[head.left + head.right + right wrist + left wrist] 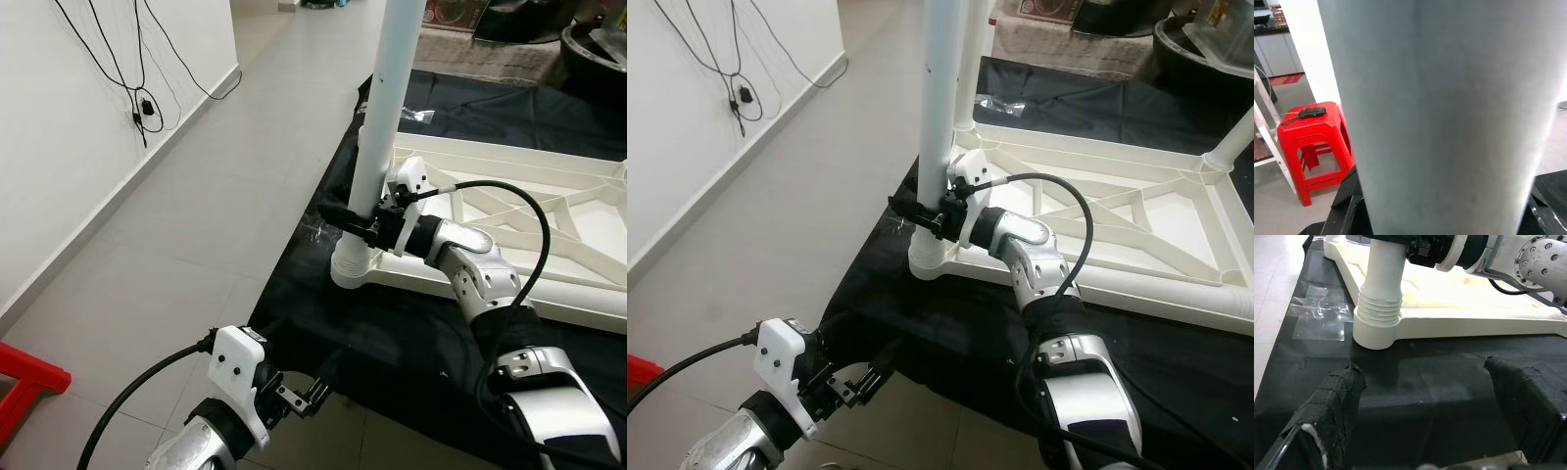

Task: Building children table

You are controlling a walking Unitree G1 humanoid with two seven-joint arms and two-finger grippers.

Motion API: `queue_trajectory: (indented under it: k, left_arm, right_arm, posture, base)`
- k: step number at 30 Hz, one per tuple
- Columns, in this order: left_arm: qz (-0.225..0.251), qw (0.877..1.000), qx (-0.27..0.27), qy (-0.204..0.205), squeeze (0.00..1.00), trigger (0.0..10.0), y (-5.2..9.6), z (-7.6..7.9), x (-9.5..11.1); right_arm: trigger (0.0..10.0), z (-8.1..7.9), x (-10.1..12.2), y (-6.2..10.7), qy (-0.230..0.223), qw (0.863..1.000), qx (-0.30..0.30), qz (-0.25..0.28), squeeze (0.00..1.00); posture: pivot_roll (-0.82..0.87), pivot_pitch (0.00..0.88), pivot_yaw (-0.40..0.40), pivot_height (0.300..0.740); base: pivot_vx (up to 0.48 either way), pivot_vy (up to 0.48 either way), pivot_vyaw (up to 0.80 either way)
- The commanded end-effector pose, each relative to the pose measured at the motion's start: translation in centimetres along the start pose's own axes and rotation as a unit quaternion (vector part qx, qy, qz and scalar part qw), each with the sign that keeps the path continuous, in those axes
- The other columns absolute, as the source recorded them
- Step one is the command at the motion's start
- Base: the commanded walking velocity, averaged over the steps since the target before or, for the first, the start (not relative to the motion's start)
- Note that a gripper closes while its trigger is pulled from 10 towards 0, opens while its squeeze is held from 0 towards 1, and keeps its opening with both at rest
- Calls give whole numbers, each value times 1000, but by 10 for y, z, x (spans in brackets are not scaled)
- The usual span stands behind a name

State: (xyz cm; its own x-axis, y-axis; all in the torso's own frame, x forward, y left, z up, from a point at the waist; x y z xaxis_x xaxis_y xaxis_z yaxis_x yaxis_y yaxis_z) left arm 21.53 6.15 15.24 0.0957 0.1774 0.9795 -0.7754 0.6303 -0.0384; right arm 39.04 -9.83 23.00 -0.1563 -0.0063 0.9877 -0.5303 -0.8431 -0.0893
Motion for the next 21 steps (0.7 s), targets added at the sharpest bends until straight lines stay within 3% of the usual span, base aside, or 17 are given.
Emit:
queue_trajectory:
  k: [1,9,11,13,14,16,18,20,21]
  left_arm:
    - [-2,1000,-2,2,0,10000,1,2,0]
    - [-2,1000,0,1,0,10000,1,1,0]
    - [-2,1000,2,1,0,10000,1,0,-1]
    - [-2,1000,2,1,0,10000,1,0,-1]
    - [-2,1000,2,1,0,10000,1,0,-1]
    - [-2,1000,2,1,0,10000,1,0,-1]
    - [-2,1000,3,1,0,10000,0,-1,-1]
    - [-2,1000,3,1,0,10000,0,-1,-1]
    - [-2,1000,3,0,0,10000,0,-2,-1]
  right_arm:
    - [0,-9,-13,-2,-22,1000,12,-7,0]
    - [0,-12,-20,0,-25,1000,-6,-9,0]
    - [0,-8,-28,5,-26,998,-60,-10,0]
    - [0,-8,-28,5,-26,998,-60,-10,0]
    - [0,-3,-34,9,-26,994,-103,-13,0]
    - [0,-3,-34,9,-26,994,-103,-13,0]
    - [0,6,-40,16,-18,977,-210,-14,0]
    - [0,6,-40,16,-18,977,-210,-14,0]
    - [0,7,-42,19,-19,968,-248,-16,0]
  posture:
    - [137,201,-41,740]
    - [137,201,-42,740]
    - [131,197,-41,740]
    - [131,197,-41,740]
    - [128,194,-39,740]
    - [128,194,-39,740]
    - [123,185,-41,740]
    - [123,185,-41,740]
    - [123,185,-41,740]
  base:
    - [0,0,0]
    - [0,0,0]
    - [0,0,0]
    - [0,0,0]
    - [0,0,0]
    - [0,0,0]
    - [0,0,0]
    - [0,0,0]
    - [0,0,0]
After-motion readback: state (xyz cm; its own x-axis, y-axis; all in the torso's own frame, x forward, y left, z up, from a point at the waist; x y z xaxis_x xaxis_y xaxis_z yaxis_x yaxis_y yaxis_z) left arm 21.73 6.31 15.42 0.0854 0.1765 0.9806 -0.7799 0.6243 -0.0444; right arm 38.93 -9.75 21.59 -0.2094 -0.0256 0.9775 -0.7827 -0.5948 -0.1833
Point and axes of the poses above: a point about 5 cm out from each wrist's last joint towards the gripper, its own y axis pointing back from the gripper into the wrist, its own x axis along the axis of the wrist's last joint, z = x × y, the point moved 4 cm from there along -y, pointing out of the wrist towards the gripper, and after that the axes turned 1 degree about y, right-handed, at the moved point
